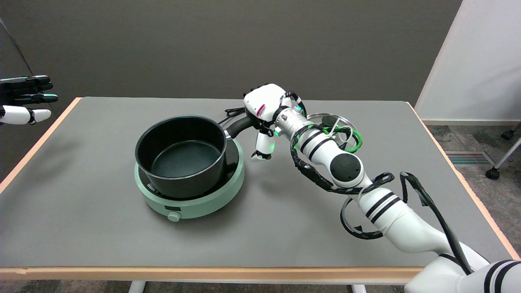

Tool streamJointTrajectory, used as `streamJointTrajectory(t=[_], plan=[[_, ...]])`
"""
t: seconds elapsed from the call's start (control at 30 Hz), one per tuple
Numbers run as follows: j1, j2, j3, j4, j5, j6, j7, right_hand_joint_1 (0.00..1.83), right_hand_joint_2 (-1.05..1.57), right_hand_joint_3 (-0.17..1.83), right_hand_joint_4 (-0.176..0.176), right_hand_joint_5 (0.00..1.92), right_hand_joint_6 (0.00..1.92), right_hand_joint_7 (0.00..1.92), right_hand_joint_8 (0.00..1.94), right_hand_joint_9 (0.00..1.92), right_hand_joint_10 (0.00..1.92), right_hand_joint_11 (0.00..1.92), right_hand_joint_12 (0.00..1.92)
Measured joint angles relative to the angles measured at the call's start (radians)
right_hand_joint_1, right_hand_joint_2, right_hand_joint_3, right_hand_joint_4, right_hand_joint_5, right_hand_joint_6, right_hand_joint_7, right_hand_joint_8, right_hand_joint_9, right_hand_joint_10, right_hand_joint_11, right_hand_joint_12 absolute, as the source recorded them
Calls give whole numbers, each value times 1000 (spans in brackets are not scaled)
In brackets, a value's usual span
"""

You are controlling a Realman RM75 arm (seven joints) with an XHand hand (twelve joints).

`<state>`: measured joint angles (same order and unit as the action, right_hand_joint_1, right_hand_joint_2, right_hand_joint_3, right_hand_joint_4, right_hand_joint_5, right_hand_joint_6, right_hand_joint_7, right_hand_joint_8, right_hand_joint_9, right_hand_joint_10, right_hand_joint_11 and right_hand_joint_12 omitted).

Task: Pick up the soup pot.

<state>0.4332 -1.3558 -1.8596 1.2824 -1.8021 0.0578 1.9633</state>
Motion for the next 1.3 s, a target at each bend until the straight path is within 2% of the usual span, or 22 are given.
streamJointTrajectory(t=[0.27,0.47,0.63,0.67,0.77,0.87,0.9,0.93,0.97,1.03,1.1,1.3], plan=[[3,6,-4,-6,19,-20,0,1063,33,1117,-73,1431,1431,1431,1431,1431,1431,1431,1431],[4,11,-10,-12,33,-36,-1,1109,-35,1348,-96,1522,1522,1522,1522,1522,1522,1522,1522],[6,17,-15,-16,43,-44,-1,1036,199,1540,-98,1564,1564,1564,1564,1564,1564,1564,1564],[6,18,-16,-17,45,-44,-1,980,389,1546,-93,1559,1559,1559,1559,1559,1559,1559,1559],[7,21,-19,-20,49,-49,-1,845,668,1318,-93,1535,1535,1535,1535,1535,1535,1535,1535],[10,23,-20,-23,52,-54,-2,760,379,1288,-88,1553,1553,1553,1553,1553,1553,1553,1553],[10,24,-21,-24,53,-58,-2,637,455,973,-87,1623,1623,1623,1623,1623,1623,1623,1623],[11,25,-22,-26,54,-61,-2,608,644,641,-87,1629,1629,1629,1629,1629,1629,1629,1629],[11,25,-23,-27,54,-64,-2,643,731,521,-88,1605,1605,1605,1605,1605,1605,1605,1605],[12,26,-25,-29,56,-67,-2,726,786,410,-85,1588,1588,1588,1588,1588,1588,1588,1588],[13,27,-28,-31,57,-71,-2,771,785,408,-84,1580,1580,1580,1580,1580,1580,1580,1580],[15,32,-35,-35,69,-81,-2,845,767,587,-84,1554,1554,1554,1554,1554,1554,1554,1554]])
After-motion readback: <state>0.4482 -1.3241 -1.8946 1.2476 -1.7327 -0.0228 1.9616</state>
